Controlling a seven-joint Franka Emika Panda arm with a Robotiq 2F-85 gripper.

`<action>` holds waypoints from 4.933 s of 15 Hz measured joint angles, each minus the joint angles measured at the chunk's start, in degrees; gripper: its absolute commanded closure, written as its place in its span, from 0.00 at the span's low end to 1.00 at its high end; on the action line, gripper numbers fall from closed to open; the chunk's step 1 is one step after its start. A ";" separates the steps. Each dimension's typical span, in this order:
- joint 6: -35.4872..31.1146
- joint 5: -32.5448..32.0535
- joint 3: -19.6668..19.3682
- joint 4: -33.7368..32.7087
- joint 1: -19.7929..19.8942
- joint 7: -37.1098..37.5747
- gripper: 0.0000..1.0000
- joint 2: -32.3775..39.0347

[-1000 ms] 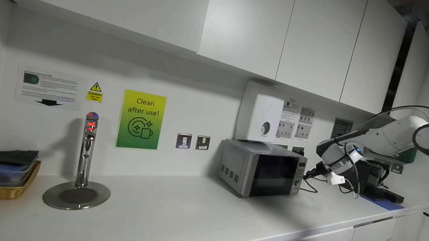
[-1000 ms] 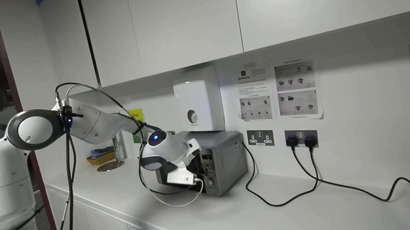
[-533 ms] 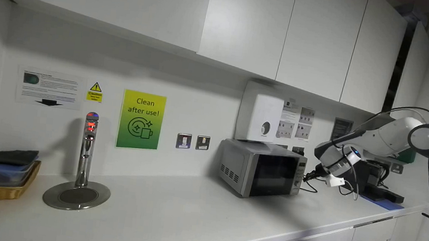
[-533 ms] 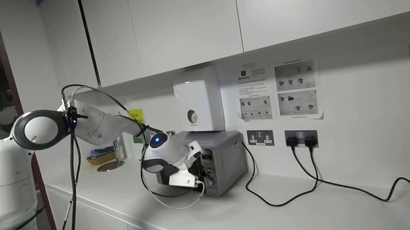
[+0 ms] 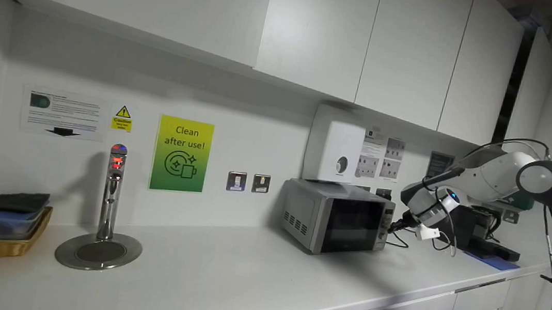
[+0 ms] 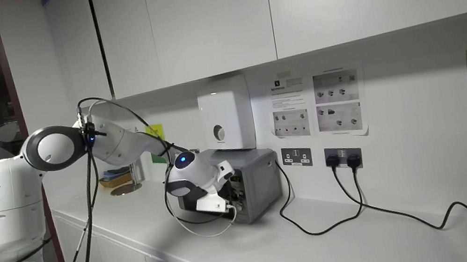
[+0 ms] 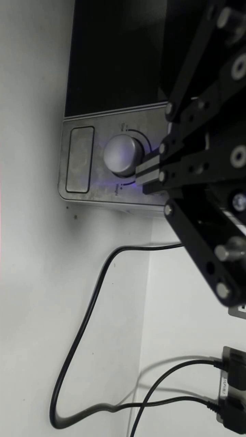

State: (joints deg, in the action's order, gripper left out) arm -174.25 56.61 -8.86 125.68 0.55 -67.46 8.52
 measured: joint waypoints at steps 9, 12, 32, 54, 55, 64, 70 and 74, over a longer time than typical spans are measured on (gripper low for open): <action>0.00 0.36 0.22 -1.07 0.00 0.02 1.00 1.28; 0.00 0.75 0.37 -1.07 0.00 0.02 1.00 1.28; 0.00 4.89 0.96 -1.15 0.00 -0.09 1.00 0.84; 0.00 5.09 0.99 -0.82 0.43 -7.10 1.00 0.23; 0.00 5.27 0.99 -0.69 0.45 -8.14 1.00 -0.04; 0.00 7.79 0.99 -0.33 0.46 -12.65 1.00 -0.67; 0.00 8.24 0.99 -0.28 0.42 -12.66 1.00 -0.50; 0.00 9.14 1.01 -0.44 0.25 -12.66 1.00 -0.49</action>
State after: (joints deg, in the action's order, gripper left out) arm -174.25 65.75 -7.85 125.25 0.80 -80.12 8.04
